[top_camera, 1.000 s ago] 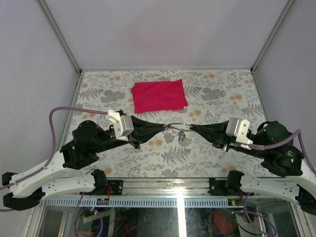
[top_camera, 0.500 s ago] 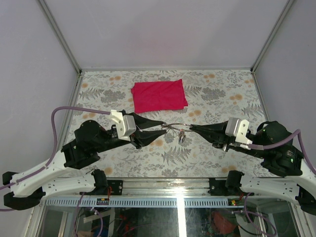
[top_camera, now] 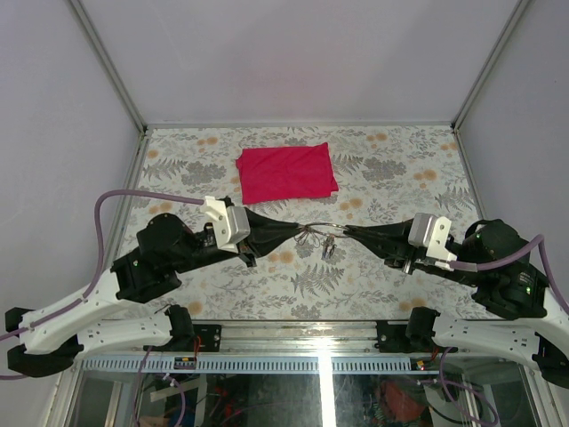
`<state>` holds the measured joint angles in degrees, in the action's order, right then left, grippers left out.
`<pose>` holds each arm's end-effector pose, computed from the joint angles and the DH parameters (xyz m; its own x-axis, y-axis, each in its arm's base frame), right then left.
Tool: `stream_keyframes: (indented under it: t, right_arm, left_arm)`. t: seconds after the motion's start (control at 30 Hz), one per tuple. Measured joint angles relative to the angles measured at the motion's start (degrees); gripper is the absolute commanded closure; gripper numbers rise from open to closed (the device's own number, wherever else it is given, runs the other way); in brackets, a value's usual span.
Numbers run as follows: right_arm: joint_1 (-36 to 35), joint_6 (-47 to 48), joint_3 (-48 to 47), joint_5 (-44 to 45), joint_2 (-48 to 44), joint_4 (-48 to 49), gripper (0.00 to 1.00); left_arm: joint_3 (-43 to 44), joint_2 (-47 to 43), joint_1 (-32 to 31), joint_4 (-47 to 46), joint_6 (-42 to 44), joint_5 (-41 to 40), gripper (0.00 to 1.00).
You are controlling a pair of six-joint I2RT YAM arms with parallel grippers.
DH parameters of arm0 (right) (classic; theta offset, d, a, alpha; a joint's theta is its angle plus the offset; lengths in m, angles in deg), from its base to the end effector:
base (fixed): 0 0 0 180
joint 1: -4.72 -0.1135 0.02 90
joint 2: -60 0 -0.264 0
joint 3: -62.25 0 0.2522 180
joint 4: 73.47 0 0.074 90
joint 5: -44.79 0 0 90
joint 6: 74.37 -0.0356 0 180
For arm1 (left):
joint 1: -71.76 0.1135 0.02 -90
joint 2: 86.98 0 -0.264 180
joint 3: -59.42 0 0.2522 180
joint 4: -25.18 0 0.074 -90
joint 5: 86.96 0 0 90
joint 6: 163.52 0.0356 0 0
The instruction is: Put the keys on the keyring
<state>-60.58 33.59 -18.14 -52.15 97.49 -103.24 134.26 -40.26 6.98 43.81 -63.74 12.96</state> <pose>0.0386 0.0942 0.4707 0.3835 0.1014 -0.9179 -0.8754 0.3565 -0.3264 0.0665 -0.1555 0.4425 0.2329 -0.1018 -0.9672 0.9376 0.2875 0.1955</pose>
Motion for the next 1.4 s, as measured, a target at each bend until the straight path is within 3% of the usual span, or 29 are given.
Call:
stream_keyframes:
  t: [0.13,0.87,1.07,1.4]
  right_arm:
    - [0.00,0.00,0.13,0.02,-0.11,0.00,1.00]
    - [0.00,0.00,0.50,-0.02,-0.07,-0.02,1.00]
    - [0.00,0.04,0.50,0.00,0.37,-0.04,0.92]
    - [0.00,0.07,0.63,0.31,0.46,-0.04,0.86]
  left_arm:
    - [0.33,0.15,0.00,0.90,0.24,0.00,1.00]
    - [5.16,1.40,-0.04,6.67,3.02,0.00,1.00]
    - [6.69,2.54,-0.04,8.46,3.63,0.44,1.00]
    - [7.72,3.96,-0.04,10.71,4.52,0.85,1.00]
